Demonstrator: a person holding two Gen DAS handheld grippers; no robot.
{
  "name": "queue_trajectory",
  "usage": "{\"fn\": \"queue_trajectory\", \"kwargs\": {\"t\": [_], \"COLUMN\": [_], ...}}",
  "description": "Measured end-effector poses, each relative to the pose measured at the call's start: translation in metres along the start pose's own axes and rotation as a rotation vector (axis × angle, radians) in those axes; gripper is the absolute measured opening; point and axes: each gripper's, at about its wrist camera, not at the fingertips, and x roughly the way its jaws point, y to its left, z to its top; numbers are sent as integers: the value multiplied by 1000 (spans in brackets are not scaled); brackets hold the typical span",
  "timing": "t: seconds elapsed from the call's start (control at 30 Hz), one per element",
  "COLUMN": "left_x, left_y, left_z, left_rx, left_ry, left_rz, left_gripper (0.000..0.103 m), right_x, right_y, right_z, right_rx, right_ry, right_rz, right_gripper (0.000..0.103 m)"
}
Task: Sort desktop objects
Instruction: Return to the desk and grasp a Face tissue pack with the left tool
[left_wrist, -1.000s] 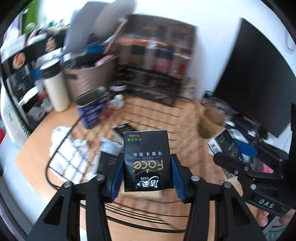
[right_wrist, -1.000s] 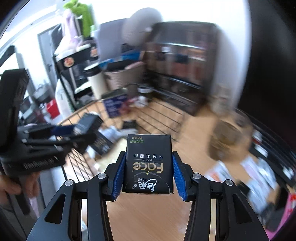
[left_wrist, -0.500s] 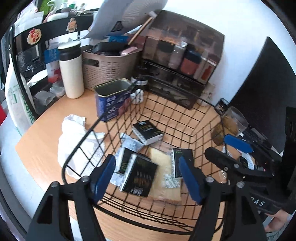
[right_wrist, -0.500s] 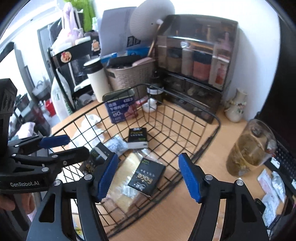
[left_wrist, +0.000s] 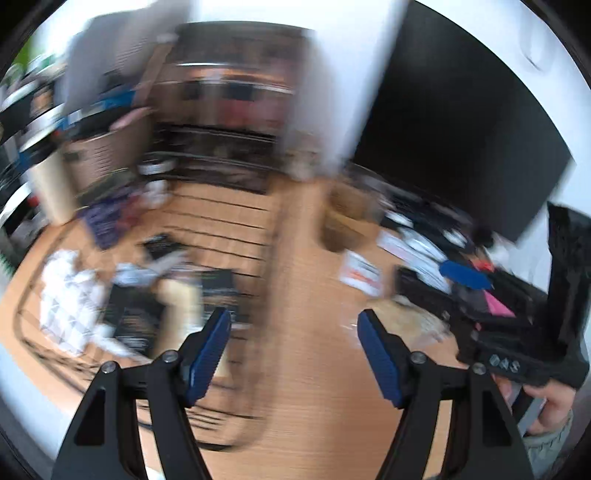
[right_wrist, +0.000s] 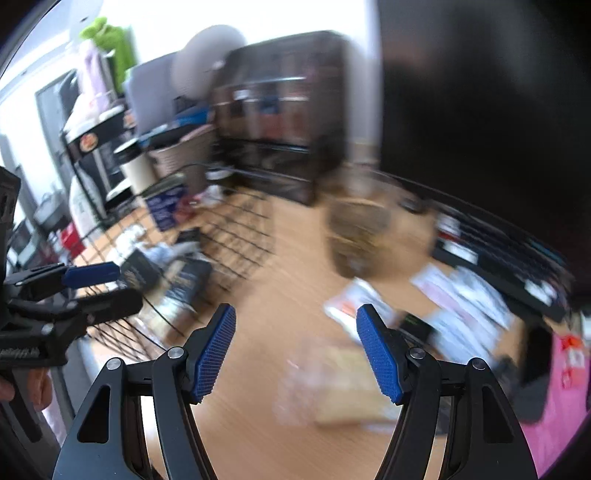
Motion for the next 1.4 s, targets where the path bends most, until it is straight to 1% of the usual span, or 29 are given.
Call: {"fn": "queue_trajectory", "kwargs": {"t": [0.07, 0.17, 0.27, 0.33, 0.53, 0.7, 0.77, 0.83, 1.03, 1.1, 1.2, 1.23, 1.27, 1.3, 1.4], "left_x": [11, 36, 64, 80, 120, 147, 158, 168, 195, 202, 205, 204, 203, 202, 198], "left_y": [-32, -64, -86, -96, -121, -128, -130, -134, -144, -143, -140, -140, -140, -140, -140], "left_z": [-4, -4, -4, -5, 3, 15, 20, 23, 25, 25, 26, 26, 26, 26, 25], "left_rx": [78, 123, 138, 145, 193, 208, 208, 217, 243, 240, 230, 234, 235, 231, 243], "left_ry": [20, 68, 115, 136, 178, 192, 204, 215, 254, 263, 254, 247, 243, 244, 240], "left_rz": [-14, -54, -82, -88, -76, -71, -76, -79, -79, -72, -91, -94, -104, -121, -111], "left_gripper": [75, 75, 75, 75, 75, 75, 75, 75, 75, 75, 74, 73, 61, 52, 52], "right_x": [-11, -20, -22, -24, -18, -7, -3, -1, 8, 10, 13, 14, 15, 16, 18], "right_y": [-27, -68, -101, -118, -156, -173, -179, -184, -188, -188, -191, -192, -193, -193, -193], "right_z": [-18, -43, -66, -77, -101, -102, -100, -97, -89, -89, -91, -92, -93, -94, -96], "right_rx": [37, 105, 149, 163, 206, 214, 226, 239, 248, 248, 257, 258, 260, 263, 262], "right_ry": [-1, 17, 46, 55, 56, 57, 61, 59, 64, 71, 78, 83, 89, 94, 102], "right_rz": [-38, -83, -121, -145, -188, -207, -200, -188, -191, -190, -190, -192, -194, -194, -193], "right_gripper": [68, 68, 68, 68, 68, 68, 68, 68, 68, 68, 68, 68, 68, 68, 68]}}
